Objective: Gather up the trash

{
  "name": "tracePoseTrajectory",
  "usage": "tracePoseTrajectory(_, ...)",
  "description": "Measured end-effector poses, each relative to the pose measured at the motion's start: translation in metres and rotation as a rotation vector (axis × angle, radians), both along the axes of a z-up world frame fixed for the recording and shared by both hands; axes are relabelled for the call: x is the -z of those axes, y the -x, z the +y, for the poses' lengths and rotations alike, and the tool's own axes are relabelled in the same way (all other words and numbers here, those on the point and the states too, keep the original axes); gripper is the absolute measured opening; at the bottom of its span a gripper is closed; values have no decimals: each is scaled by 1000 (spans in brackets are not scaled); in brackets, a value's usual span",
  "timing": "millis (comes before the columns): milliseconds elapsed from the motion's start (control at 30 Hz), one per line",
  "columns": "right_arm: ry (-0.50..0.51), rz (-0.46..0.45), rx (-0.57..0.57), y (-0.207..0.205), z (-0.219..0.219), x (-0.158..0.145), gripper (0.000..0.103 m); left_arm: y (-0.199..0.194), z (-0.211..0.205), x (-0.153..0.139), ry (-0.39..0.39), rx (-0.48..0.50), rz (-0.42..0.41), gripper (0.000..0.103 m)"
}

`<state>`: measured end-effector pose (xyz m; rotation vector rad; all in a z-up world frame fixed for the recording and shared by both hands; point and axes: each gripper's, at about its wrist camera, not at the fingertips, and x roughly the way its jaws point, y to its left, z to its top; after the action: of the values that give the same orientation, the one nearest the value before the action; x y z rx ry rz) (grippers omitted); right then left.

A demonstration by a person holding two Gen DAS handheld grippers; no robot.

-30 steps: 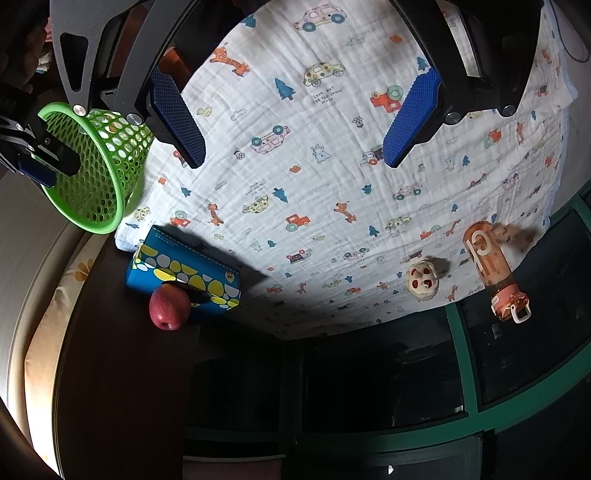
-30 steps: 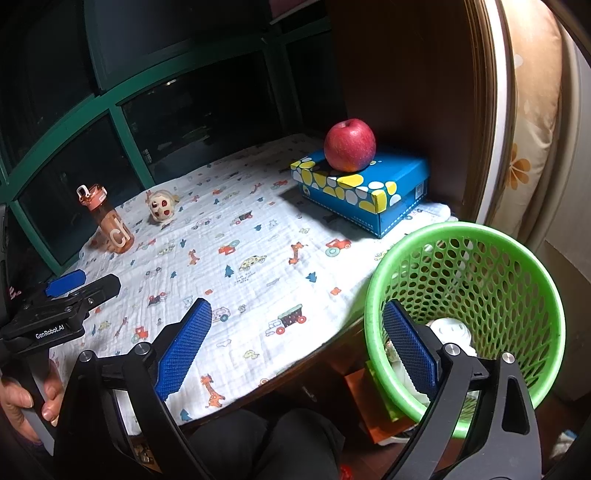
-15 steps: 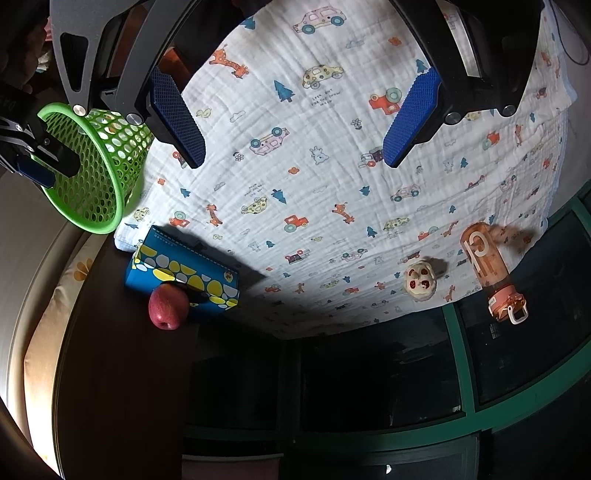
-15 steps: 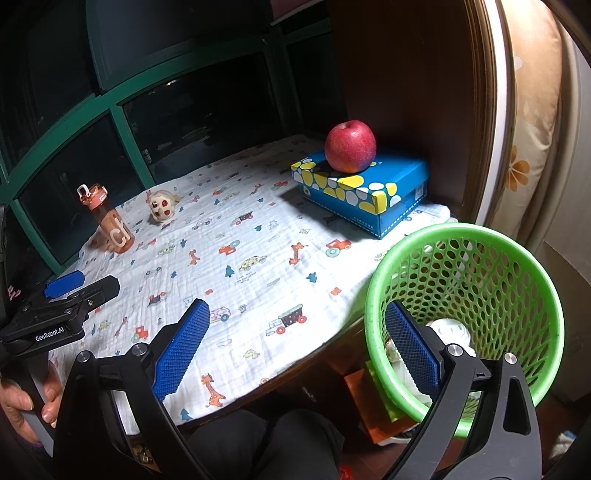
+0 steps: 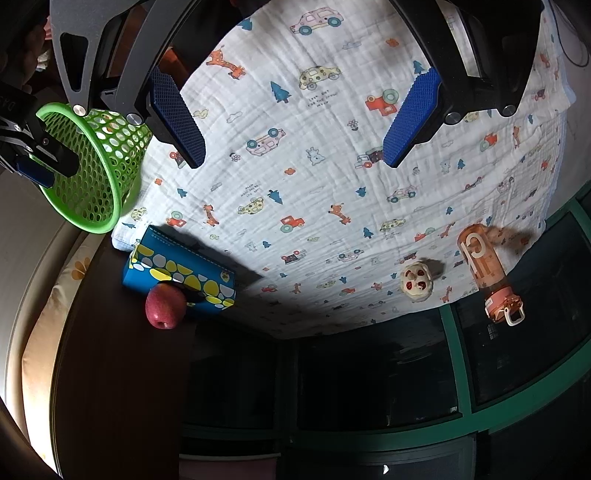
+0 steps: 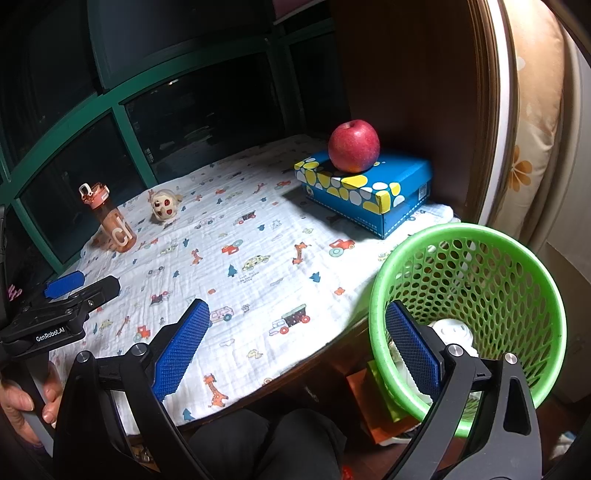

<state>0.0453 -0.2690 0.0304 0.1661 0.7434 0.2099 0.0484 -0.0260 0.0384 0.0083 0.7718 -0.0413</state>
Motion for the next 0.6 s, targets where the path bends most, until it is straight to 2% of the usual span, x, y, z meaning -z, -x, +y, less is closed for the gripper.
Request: tracePoseTrajectory(600,-2,-3,-17,-2,4,2,95,1,1,2,0,-9,1,94)
